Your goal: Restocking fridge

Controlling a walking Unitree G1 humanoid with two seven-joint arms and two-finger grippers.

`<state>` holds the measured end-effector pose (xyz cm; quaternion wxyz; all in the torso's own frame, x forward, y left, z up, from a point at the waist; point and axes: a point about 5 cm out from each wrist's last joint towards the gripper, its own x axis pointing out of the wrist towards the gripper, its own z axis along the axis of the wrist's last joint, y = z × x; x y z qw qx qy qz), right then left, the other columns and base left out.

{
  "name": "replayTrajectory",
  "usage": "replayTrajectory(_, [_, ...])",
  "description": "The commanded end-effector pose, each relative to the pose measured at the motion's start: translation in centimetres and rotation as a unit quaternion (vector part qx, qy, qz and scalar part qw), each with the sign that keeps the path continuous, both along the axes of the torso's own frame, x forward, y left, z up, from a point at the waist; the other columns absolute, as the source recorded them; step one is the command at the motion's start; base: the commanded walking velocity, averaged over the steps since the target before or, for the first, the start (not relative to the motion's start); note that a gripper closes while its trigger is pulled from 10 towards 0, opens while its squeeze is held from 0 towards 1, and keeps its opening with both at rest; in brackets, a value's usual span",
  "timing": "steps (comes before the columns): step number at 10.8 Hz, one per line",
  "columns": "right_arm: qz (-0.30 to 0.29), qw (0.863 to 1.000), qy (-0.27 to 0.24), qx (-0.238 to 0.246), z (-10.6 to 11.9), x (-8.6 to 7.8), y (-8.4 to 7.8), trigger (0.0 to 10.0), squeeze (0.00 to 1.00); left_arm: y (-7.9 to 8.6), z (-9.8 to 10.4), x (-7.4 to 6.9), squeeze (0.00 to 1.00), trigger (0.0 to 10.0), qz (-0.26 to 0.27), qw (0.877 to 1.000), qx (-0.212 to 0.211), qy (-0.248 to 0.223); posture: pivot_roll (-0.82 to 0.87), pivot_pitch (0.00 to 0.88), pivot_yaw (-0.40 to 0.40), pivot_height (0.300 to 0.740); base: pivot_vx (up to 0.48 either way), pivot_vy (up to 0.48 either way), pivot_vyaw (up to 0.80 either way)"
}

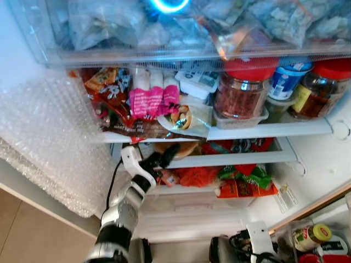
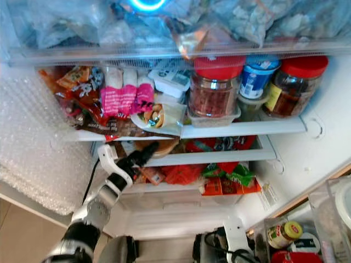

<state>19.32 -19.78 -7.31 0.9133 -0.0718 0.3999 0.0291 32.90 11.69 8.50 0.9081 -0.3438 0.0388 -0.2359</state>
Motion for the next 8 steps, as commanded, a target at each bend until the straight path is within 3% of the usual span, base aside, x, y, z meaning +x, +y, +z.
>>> replayTrajectory(1, [-0.002, 0.997, 0.081, 0.001, -2.0, -3.6, 0.3, 10.0, 0.0, -0.4, -0.1, -0.5, 0.0, 10.0, -0.026, 0.999, 0.022, -0.007, -0.09, 0.133, 0.028, 0.62, 0.0, 0.0, 0.0])
replayTrajectory(4, [-0.001, 0.997, 0.081, 0.001, -2.0, -3.6, 0.3, 10.0, 0.0, -0.2, -0.1, -1.6, 0.0, 10.0, -0.05, 0.998, 0.036, -0.008, -0.09, 0.135, 0.029, 0.62, 0.0, 0.0, 0.0])
replayTrajectory(8, [-0.001, 0.997, 0.081, -0.001, -2.0, -3.7, 0.3, 10.0, 0.0, -0.6, 0.5, -0.2, 0.0, 10.0, -0.061, 0.997, 0.037, -0.004, -0.1, 0.131, 0.03, 0.62, 0.0, 0.0, 0.0])
